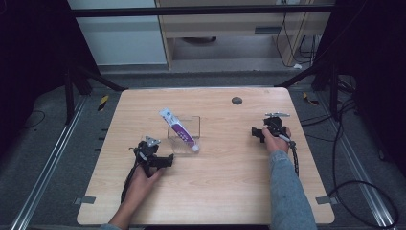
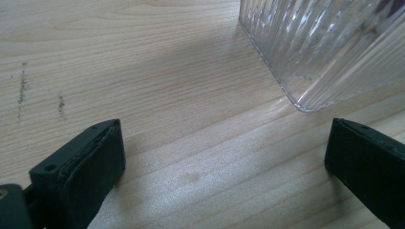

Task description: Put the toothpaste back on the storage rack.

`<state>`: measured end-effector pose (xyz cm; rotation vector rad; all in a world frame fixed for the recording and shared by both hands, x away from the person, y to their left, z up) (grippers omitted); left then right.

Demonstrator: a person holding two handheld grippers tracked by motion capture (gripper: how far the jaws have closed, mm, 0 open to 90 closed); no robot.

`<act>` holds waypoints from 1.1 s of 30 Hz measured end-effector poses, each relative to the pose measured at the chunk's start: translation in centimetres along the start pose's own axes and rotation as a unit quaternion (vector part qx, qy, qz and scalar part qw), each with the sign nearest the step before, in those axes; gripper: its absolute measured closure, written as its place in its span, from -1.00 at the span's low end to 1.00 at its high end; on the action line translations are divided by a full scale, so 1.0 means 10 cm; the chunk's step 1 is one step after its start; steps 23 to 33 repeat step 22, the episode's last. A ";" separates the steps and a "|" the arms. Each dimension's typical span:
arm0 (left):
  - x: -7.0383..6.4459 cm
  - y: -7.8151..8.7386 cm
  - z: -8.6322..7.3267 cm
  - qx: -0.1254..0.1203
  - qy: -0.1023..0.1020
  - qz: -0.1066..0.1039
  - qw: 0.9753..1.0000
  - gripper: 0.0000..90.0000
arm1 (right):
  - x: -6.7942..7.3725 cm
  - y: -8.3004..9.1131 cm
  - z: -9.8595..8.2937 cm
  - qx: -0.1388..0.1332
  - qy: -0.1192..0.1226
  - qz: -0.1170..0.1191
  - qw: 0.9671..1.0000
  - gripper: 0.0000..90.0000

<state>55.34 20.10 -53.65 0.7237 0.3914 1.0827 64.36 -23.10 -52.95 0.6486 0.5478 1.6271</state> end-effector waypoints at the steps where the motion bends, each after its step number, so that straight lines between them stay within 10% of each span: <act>1: 0.00 0.00 0.00 0.000 0.000 0.000 1.000 -1.00 | -0.02 -0.01 0.00 -0.003 0.001 -0.003 1.000 -0.73; 16: 0.00 0.00 0.00 0.001 -0.001 0.000 1.000 -1.00 | -0.02 -0.06 -0.03 -0.007 0.033 -0.013 0.999 -0.74; 33: 0.00 0.00 0.00 0.002 -0.002 0.000 1.000 -1.00 | -0.02 -0.06 -0.07 0.006 0.006 -0.041 0.999 -0.99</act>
Point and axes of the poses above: each handheld gripper's, and its own axes: y roughly backward along the jaws, z roughly out of its top, x roughly to its left, the point moved 4 cm from there along -y, roughly forward along the jaws, and after that the axes turned 3 degrees about -y, right-handed, at the moved point
